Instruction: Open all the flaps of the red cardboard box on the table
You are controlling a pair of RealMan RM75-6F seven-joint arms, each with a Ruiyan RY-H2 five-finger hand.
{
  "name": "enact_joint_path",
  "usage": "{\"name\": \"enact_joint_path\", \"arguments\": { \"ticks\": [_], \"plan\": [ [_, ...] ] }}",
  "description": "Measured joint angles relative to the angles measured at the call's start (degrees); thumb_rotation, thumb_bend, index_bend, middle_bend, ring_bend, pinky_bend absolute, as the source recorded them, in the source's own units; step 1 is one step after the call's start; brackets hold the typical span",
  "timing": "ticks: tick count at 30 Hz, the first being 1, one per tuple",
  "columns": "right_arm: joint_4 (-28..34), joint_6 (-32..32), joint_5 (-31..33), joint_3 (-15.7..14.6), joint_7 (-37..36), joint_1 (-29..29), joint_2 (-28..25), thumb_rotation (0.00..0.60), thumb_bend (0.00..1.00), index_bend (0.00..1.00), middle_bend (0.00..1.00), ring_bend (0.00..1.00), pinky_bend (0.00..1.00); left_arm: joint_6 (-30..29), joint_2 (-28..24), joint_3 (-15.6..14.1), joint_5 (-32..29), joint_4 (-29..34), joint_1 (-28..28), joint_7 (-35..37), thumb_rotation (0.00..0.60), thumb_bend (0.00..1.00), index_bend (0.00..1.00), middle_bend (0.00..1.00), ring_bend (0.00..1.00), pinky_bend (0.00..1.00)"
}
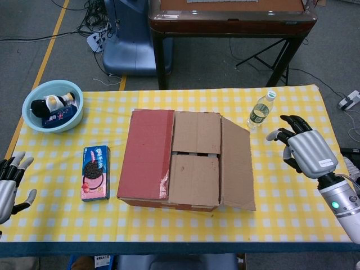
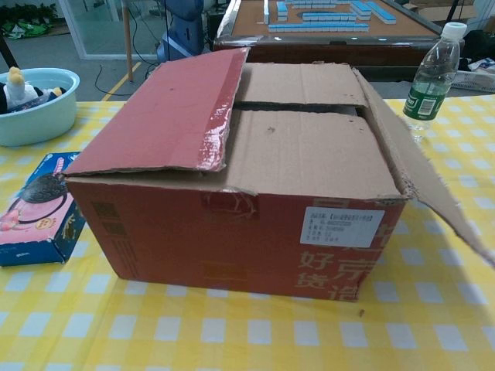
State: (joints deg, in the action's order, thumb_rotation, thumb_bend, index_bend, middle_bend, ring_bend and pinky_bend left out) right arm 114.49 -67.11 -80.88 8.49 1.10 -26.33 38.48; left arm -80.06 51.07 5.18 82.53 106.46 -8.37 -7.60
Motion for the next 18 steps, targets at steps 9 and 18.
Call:
{"name": "enact_joint_path", "arguments": {
  "ticks": [9, 18],
  "plan": [
    [-1.5, -2.2, -2.4, -2.1, 0.0, 3.5, 1.8, 0.600, 0.50, 0.36, 0.31, 0.10, 0.10, 4.5, -2.0, 2.0, 8.4, -2.9, -7.2, 11.1, 0.600, 0.40, 0.16, 0.00, 0.00, 0.00],
    [-2.7, -4.9, -3.8, -3.4, 0.7, 6.5, 3.6, 0.600, 0.50, 0.33, 0.29, 0.10, 0.10, 12.0, -2.0, 3.2, 21.9, -8.5, -21.6, 24.0, 0.600, 0.43, 0.25, 0.11, 0.03, 0.00]
  ]
}}
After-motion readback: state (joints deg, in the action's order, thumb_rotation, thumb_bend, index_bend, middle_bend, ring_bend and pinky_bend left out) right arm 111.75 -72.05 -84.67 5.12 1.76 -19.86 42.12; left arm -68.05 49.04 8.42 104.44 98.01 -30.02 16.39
